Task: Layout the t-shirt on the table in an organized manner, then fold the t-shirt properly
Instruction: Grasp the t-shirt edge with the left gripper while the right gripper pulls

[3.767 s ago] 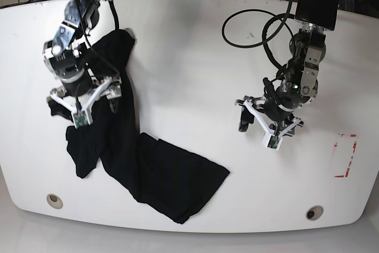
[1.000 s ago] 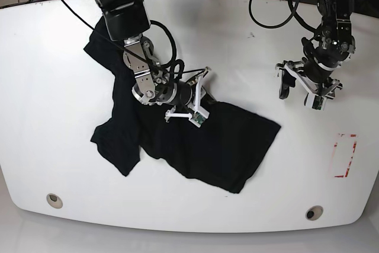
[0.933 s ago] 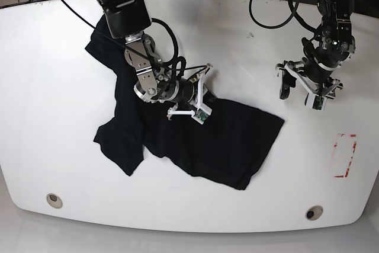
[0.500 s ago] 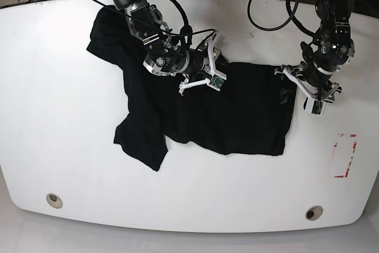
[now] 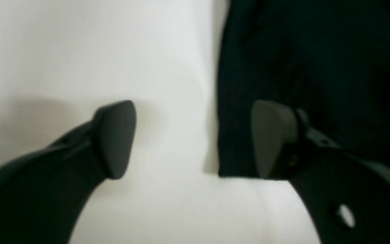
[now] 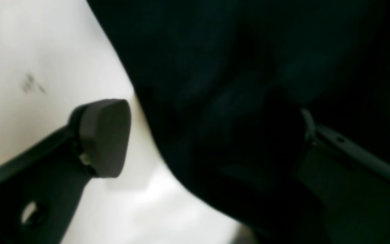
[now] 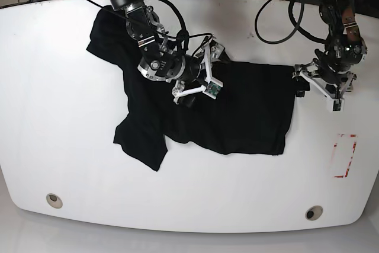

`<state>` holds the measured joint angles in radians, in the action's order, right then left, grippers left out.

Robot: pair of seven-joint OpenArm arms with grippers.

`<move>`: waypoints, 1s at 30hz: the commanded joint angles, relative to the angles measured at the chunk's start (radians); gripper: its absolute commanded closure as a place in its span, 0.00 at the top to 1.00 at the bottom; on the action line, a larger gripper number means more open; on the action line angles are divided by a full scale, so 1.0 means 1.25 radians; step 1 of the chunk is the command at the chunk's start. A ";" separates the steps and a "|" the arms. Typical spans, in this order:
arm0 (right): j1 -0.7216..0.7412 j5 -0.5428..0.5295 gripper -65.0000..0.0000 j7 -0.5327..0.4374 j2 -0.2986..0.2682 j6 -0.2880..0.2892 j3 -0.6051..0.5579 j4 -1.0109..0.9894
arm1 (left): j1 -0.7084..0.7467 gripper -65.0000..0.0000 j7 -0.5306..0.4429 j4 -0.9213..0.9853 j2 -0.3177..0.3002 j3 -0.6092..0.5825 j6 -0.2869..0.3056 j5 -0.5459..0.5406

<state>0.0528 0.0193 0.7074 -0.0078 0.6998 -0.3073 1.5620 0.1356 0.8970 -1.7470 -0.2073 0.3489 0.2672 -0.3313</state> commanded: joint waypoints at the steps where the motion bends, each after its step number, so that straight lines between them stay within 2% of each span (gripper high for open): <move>1: 0.017 -0.007 0.93 -0.017 0.001 -0.001 0.021 0.035 | 0.000 0.80 -0.006 -0.012 -0.005 0.010 0.016 -0.011; 2: 0.018 -0.007 0.93 -0.017 0.001 -0.001 0.028 0.040 | 0.008 0.80 -0.006 -0.012 -0.005 0.012 0.025 -0.011; 6: 0.018 -0.007 0.93 -0.015 0.001 -0.001 0.070 0.066 | 0.022 0.80 -0.006 -0.010 -0.005 0.017 0.110 -0.011; 8: 0.016 -0.007 0.93 -0.015 0.001 -0.001 0.092 0.077 | 0.023 0.80 -0.006 -0.009 -0.003 0.012 0.133 -0.011; 12: 0.009 -0.010 0.93 0.004 -0.002 -0.001 0.131 0.114 | 0.020 0.80 -0.005 0.027 0.022 0.012 0.138 -0.008; 23: -0.040 -0.012 0.93 0.058 -0.003 -0.001 0.293 0.276 | 0.000 0.80 -0.005 0.136 0.029 0.010 0.143 -0.011; 28: -0.066 -0.012 0.93 0.089 0.001 -0.001 0.370 0.337 | -0.004 0.78 -0.005 0.142 0.033 -0.002 0.202 -0.011; 30: -0.080 -0.014 0.93 0.100 0.001 -0.001 0.405 0.354 | -0.005 0.71 -0.005 0.144 0.039 -0.016 0.221 -0.009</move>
<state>-0.0452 0.0189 0.8421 -0.0074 0.6998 0.1753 1.9694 0.1356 0.8707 -1.5650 -0.1635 0.3428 0.5236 -0.3374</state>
